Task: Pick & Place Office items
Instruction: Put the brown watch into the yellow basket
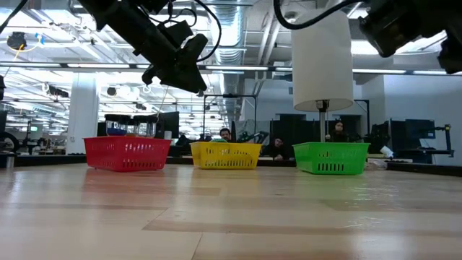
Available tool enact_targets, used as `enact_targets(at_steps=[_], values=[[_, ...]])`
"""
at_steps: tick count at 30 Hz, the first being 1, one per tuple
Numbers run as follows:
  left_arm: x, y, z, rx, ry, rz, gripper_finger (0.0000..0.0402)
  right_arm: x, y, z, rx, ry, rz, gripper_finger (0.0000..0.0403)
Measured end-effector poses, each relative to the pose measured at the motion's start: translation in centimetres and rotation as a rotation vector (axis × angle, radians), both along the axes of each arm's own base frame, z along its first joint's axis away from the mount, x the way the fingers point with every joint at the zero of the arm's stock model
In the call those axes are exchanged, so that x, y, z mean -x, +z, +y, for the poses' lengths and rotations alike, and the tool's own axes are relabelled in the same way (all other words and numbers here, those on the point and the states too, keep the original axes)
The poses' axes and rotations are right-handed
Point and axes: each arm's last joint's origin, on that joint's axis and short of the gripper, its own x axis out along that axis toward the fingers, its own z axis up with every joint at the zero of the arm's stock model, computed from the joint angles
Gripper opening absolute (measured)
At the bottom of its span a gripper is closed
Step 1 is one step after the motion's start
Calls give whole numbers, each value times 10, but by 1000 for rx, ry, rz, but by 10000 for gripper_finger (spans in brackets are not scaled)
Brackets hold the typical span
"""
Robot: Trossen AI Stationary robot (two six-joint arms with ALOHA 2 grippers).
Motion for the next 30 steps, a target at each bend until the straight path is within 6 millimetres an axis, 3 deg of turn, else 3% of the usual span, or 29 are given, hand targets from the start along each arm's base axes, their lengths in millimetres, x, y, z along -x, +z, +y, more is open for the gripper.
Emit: enact_targets(at_steps=[10,16,23,30], values=[[0,0,0,0,0,0,111,2,0,5,-18,-34,21,240],[-1,2,3,-23,-3,-9,111,12,-8,33,-37,-128,80,240],[-8,22,16,-178,-25,-109,111,14,-38,81,-157,-195,180,240],[-11,42,21,-292,-21,-248,111,7,-74,101,-227,-210,295,240]])
